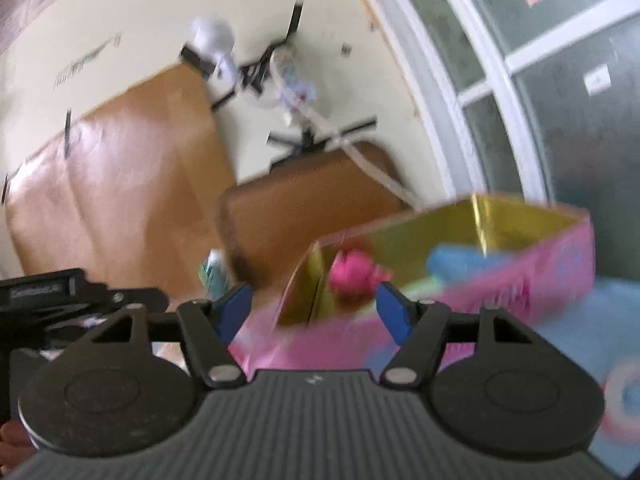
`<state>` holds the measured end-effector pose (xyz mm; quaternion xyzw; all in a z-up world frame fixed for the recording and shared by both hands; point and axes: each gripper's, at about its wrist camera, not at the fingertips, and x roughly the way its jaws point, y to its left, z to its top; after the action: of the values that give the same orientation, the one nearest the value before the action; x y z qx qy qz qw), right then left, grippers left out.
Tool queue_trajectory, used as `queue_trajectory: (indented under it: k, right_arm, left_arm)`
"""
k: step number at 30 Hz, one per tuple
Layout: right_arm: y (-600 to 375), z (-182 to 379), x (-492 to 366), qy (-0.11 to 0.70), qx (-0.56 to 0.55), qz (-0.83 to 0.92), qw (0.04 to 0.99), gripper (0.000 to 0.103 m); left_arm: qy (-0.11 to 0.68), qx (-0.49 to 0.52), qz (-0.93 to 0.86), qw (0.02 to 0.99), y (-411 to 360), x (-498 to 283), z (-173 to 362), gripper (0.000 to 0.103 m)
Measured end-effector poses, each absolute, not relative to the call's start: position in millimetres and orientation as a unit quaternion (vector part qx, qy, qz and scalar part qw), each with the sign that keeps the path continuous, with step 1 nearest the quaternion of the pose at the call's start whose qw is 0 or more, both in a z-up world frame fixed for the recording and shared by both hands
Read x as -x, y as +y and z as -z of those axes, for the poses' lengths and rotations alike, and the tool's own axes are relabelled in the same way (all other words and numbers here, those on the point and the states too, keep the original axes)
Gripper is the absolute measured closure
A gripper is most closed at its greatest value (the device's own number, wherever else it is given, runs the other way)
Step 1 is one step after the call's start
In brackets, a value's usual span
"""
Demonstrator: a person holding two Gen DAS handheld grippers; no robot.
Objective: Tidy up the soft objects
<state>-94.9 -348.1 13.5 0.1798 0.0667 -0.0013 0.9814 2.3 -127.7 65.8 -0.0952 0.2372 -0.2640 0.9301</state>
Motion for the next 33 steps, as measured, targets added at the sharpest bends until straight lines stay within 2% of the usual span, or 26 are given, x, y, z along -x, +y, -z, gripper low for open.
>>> queue_trajectory:
  k: [4,16,33]
  right_arm:
    - [-313,-1,103,0.134,-0.166,-0.009,0.977,0.036]
    - [-254,9,114,0.225,-0.127,-0.052,0.965,0.036]
    - [-226,3,130,0.226,-0.108,-0.072,0.965,0.036]
  left_arm:
    - [0.262,0.090,0.255,0.927,-106,17,-46,0.015]
    - [0.285,0.113,0.190,0.933,-39,52,-27,0.015]
    - [0.275,0.119,0.140,0.944,18,70,-28,0.015]
